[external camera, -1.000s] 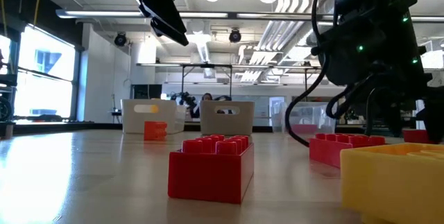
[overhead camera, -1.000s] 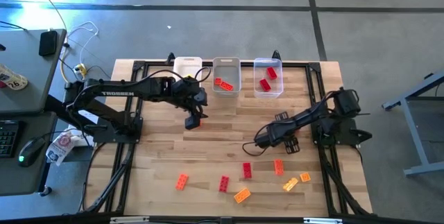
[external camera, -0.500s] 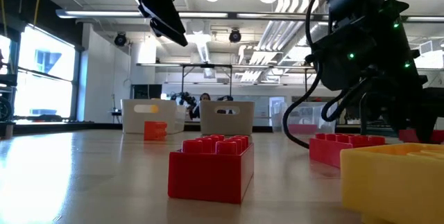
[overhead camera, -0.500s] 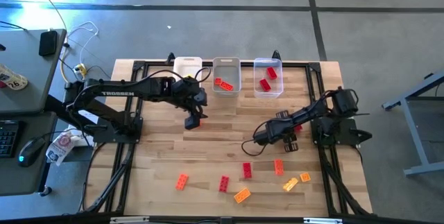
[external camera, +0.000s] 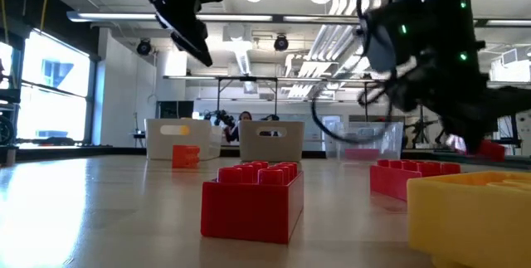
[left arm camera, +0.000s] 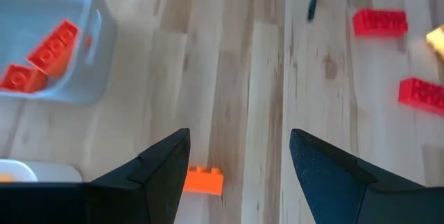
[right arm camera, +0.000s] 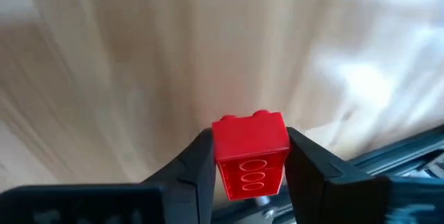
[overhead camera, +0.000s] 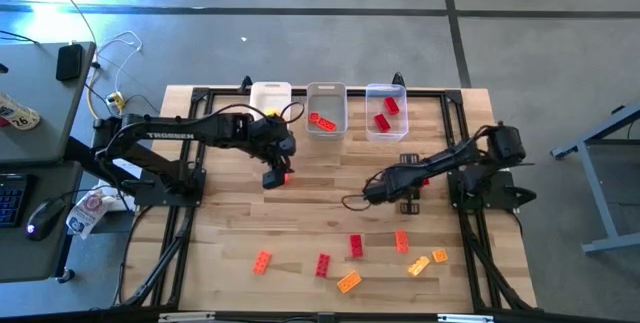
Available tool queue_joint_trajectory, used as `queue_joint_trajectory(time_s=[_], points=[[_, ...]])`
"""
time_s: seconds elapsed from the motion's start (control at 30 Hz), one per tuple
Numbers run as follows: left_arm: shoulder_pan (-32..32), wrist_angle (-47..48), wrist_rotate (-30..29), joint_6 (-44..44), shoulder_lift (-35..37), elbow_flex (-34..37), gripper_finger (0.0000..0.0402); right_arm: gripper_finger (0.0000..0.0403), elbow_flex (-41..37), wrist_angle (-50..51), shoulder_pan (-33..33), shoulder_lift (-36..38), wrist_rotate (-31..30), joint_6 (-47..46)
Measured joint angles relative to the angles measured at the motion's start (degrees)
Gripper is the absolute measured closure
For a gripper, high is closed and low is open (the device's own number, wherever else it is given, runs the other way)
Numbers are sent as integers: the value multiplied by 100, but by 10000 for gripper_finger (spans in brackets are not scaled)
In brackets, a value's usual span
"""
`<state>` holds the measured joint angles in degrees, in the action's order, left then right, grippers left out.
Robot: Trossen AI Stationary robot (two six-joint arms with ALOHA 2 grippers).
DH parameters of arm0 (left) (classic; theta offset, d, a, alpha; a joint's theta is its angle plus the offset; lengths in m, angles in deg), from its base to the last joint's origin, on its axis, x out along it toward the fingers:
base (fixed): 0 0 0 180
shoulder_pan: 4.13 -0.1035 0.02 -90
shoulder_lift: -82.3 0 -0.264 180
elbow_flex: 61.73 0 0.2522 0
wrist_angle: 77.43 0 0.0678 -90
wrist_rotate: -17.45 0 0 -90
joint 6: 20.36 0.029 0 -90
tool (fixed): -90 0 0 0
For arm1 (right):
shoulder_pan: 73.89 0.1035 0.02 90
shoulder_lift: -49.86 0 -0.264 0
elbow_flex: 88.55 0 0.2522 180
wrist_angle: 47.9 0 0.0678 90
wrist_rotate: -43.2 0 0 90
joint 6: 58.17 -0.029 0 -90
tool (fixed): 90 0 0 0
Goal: Sort & place blocks by color
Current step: Put the red game piece into the transparent bin
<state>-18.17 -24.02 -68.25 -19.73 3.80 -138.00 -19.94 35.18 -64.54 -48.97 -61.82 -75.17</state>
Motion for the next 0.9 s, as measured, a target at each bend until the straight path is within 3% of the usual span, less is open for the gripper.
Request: queue_joint_trajectory(time_s=[0.43, 0.9], points=[[527, -106, 9, -402, -2, 628, 165, 292, 932, -481, -669, 1074, -1731, -545], [1222, -89, 0, -1675, -2, 633, 165, 292, 1279, -2015, -2104, 1271, -2398, 273]])
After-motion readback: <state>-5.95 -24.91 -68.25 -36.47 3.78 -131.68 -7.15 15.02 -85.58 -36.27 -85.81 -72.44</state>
